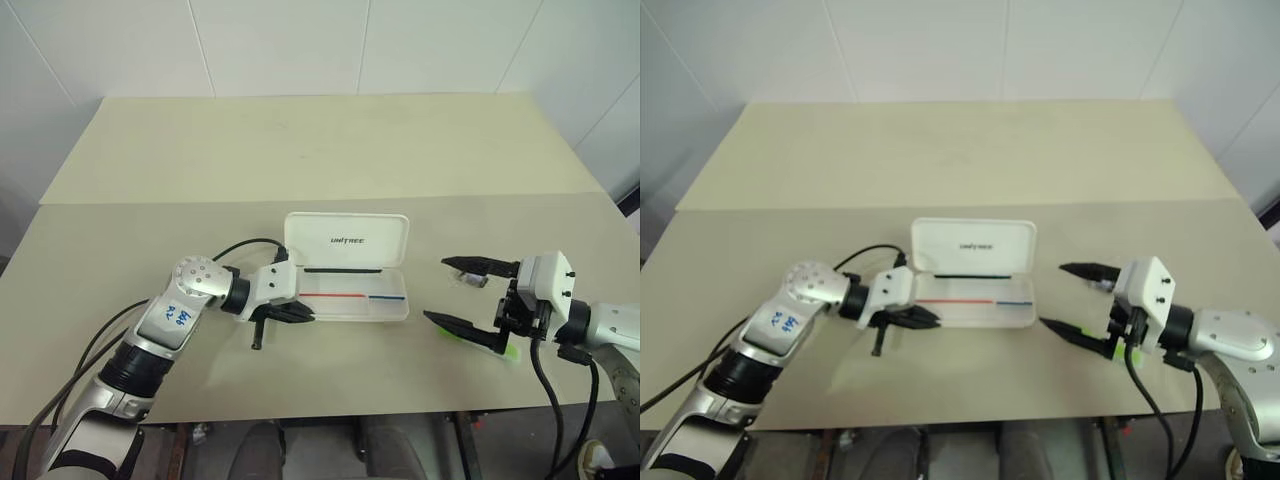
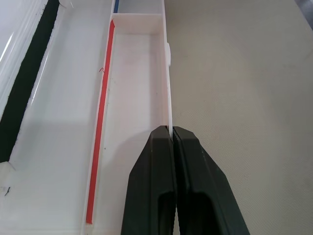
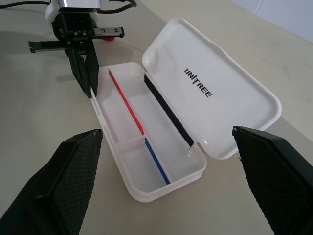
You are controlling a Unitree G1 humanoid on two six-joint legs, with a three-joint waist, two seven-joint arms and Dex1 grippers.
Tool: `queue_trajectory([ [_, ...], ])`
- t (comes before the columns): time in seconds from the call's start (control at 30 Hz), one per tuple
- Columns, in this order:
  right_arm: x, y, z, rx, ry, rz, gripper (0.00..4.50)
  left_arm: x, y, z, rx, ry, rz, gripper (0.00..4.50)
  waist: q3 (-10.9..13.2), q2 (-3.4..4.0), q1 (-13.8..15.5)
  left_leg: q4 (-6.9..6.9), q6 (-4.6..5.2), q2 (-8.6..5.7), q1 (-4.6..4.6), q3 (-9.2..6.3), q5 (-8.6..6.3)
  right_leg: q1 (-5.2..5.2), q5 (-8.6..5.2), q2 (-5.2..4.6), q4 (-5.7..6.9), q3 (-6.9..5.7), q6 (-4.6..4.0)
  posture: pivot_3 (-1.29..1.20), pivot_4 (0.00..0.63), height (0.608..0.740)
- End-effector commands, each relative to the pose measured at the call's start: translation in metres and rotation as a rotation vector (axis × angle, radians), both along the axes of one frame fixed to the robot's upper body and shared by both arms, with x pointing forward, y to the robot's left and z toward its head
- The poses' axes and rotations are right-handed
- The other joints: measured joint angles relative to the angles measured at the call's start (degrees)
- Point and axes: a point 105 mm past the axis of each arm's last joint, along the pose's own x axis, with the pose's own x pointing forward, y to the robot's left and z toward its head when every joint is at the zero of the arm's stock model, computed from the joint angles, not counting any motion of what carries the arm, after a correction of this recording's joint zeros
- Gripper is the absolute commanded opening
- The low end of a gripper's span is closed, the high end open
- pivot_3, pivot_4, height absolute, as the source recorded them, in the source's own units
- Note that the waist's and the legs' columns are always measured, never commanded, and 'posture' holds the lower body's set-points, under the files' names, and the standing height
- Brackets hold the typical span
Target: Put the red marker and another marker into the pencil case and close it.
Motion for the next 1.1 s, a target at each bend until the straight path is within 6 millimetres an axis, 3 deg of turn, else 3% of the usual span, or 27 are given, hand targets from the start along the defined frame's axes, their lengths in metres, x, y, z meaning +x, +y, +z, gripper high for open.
queue_trajectory([
  [0.03, -0.002, 0.009, 0.011, 0.017, -0.051, 0.03, 4.5, -0.003, 0.005, -0.002, 0.008, 0.028, 0.03, 0.04, 0.0, 0.0, 0.0, -0.01, 0.0, 0.0, 0.0, 0.0, 0.0, 0.0, -0.01, 0.0, 0.0, 0.0, 0.0, 0.0, 0.15, 0.74],
  [0.1, -0.001, 0.01, 0.011, 0.02, -0.054, 0.033, 4.5, -0.004, 0.006, -0.002, 0.005, 0.046, 0.036, 0.04, 0.0, 0.0, -0.1, -0.01, 0.0, 0.0, 0.0, 0.0, 0.0, 0.0, -0.01, 0.0, 0.01, 0.0, 0.0, 0.0, 0.15, 0.74],
  [0.2, 0.001, 0.013, 0.011, 0.029, -0.057, 0.043, 4.5, -0.01, 0.004, 0.0, -0.006, 0.068, 0.024, 0.65, 0.0, 0.0, -0.2, -0.02, 0.0, 0.0, 0.02, 0.0, 0.0, -0.01, -0.02, 0.01, 0.04, 0.0, -0.01, 0.0, 0.15, 0.74],
  [0.33, 0.004, 0.019, 0.011, 0.039, -0.06, 0.064, 4.5, -0.014, 0.002, 0.012, -0.069, 0.078, 0.024, 1.95, 0.0, 0.0, -0.2, 0.01, 0.0, 0.01, 0.0, 0.0, 0.0, -0.01, -0.02, 0.01, 0.04, 0.0, -0.01, 0.0, 0.15, 0.74],
  [0.67, 0.01, 0.029, 0.008, 0.066, -0.052, 0.107, 4.5, -0.033, 0.018, 0.042, -0.158, 0.091, 0.024, 1.95, 0.0, -0.01, -0.1, -0.06, 0.0, 0.02, -0.01, -0.01, 0.0, -0.04, -0.03, 0.01, 0.03, 0.0, -0.03, 0.0, 0.15, 0.74],
  [0.77, 0.012, 0.033, 0.009, 0.077, -0.054, 0.123, 4.5, -0.046, 0.03, 0.06, -0.203, 0.073, 0.014, 2.49, 0.0, -0.06, -0.2, -0.02, 0.0, 0.02, -0.02, -0.01, 0.0, -0.05, -0.03, 0.01, 0.03, 0.0, -0.02, 0.0, 0.15, 0.74],
  [0.97, 0.018, 0.04, 0.009, 0.093, -0.052, 0.17, 4.5, -0.065, 0.066, 0.072, -0.205, -0.009, 0.121, 4.43, 0.0, -0.06, -0.7, -0.09, 0.0, 0.04, 0.02, 0.0, 0.0, -0.07, -0.06, 0.01, 0.05, -0.01, -0.07, 0.0, 0.15, 0.74],
  [1.1, 0.025, 0.045, 0.012, 0.105, -0.061, 0.202, 4.5, -0.069, 0.092, 0.077, -0.289, -0.081, 0.313, 4.48, 0.0, -0.06, -0.8, -0.04, 0.0, 0.04, 0.0, 0.0, 0.0, -0.06, -0.05, 0.0, 0.0, -0.01, -0.07, 0.0, 0.15, 0.74],
])
